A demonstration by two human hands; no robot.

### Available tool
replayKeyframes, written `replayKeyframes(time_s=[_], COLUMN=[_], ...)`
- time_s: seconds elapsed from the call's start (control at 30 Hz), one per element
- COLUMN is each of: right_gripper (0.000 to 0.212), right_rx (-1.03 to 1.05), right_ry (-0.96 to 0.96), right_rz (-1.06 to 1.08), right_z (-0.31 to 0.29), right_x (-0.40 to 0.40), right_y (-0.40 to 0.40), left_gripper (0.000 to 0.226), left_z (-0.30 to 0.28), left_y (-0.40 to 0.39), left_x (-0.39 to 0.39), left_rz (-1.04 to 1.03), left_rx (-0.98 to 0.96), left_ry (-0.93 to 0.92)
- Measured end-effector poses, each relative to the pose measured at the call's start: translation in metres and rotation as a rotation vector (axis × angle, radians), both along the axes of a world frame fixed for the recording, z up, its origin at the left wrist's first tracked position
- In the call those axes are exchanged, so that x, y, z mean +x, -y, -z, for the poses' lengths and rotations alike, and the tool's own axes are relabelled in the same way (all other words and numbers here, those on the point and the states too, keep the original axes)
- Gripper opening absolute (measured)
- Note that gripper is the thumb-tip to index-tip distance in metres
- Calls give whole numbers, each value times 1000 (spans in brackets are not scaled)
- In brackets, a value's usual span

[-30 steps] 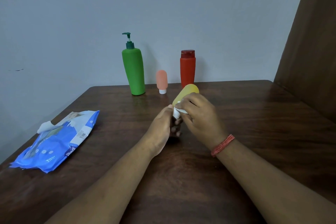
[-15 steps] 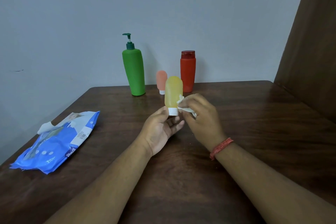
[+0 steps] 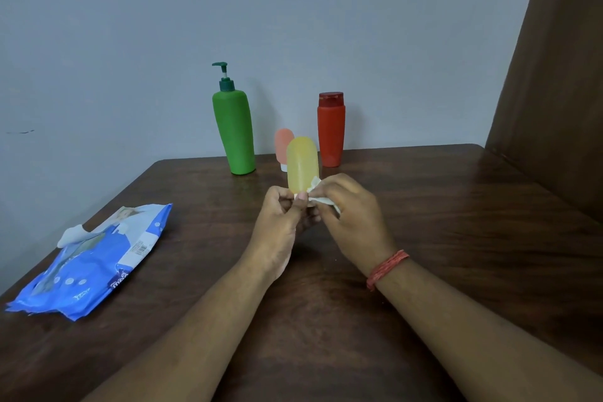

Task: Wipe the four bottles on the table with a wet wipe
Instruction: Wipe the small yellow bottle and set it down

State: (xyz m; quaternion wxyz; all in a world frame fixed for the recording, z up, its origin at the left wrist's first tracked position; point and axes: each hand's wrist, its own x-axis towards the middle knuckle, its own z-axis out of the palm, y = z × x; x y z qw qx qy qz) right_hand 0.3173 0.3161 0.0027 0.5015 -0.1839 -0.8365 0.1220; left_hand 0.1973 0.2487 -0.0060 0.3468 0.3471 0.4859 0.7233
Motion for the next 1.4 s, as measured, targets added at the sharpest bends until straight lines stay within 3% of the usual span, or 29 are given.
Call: replayKeyframes(time_s=[0.2, 0.4, 0.6, 0.83, 1.0, 1.23, 1.4], right_gripper=[15, 13, 11, 8, 11, 6, 11], right_rx=[-110, -92, -193, -228, -281, -258, -292], right_ry=[-217, -83, -222, -58, -254, -48, -253], right_rz=[144, 46, 149, -4, 55, -77, 28], right_z=[-13, -2, -14, -1, -12, -1, -15], right_x=[15, 10, 22, 10, 19, 9, 19], right_y=[-19, -15, -29, -19, -27, -19, -24], left_gripper=[15, 14, 16, 15, 18, 15, 18], left_z=[6, 7, 8, 9, 8, 8, 6], left_y=[2, 3, 2, 3, 3, 3, 3], left_x=[2, -7, -3, -11, -4, -13, -7], left_rz=[106, 56, 130, 69, 154, 66, 179], left_rx=[-69, -48, -176, -99, -146, -81, -148], left_ry=[-242, -206, -463, -250, -378, -235, -393])
